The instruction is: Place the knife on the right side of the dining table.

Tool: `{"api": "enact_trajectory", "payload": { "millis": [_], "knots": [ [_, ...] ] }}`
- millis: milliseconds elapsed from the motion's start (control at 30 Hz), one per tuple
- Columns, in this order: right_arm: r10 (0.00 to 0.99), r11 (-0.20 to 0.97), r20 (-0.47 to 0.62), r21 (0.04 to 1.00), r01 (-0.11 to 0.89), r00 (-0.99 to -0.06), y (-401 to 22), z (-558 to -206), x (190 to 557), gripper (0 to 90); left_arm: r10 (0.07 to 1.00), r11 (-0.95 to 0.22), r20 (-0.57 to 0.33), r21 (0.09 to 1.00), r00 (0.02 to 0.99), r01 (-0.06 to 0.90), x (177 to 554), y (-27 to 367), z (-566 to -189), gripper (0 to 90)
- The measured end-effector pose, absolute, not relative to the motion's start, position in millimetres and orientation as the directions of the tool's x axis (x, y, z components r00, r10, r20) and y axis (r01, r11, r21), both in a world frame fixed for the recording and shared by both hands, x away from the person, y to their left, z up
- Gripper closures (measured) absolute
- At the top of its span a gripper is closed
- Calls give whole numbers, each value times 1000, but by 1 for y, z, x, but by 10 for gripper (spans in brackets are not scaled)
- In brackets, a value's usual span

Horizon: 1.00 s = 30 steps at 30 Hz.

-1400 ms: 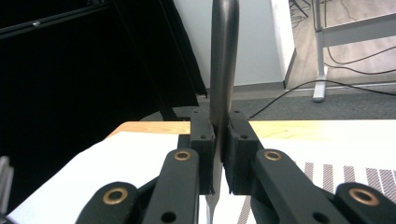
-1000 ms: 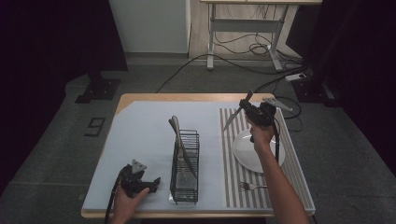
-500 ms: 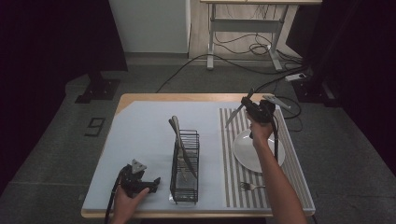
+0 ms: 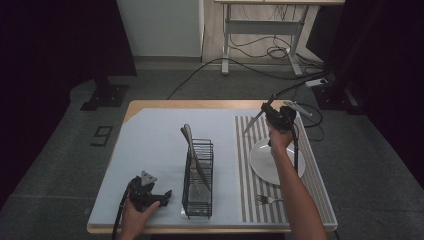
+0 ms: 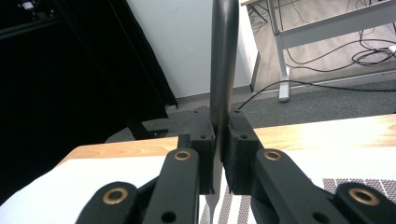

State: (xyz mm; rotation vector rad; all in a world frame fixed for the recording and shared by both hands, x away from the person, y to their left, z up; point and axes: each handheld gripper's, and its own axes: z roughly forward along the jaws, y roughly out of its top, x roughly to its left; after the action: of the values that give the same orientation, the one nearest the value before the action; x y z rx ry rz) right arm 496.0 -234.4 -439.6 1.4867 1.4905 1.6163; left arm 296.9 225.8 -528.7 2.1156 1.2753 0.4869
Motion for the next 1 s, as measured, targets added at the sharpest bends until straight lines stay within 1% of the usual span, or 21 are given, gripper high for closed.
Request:
{"api": "enact_trajectory", "payload": {
  "millis": [600,767,1000],
  "knots": [
    [872,-335,412,896,293,-263,-238,-449,507,837,884,-347,-2,668,467,658,297,226,-529,22],
    [894,-294,371,909,296,-250,-241,-449,505,823,884,-347,-1,669,467,658,297,226,-529,22],
    [896,-297,376,903,311,-235,-251,-453,503,806,884,-347,-1,668,467,658,297,226,-529,22]
  ]
}}
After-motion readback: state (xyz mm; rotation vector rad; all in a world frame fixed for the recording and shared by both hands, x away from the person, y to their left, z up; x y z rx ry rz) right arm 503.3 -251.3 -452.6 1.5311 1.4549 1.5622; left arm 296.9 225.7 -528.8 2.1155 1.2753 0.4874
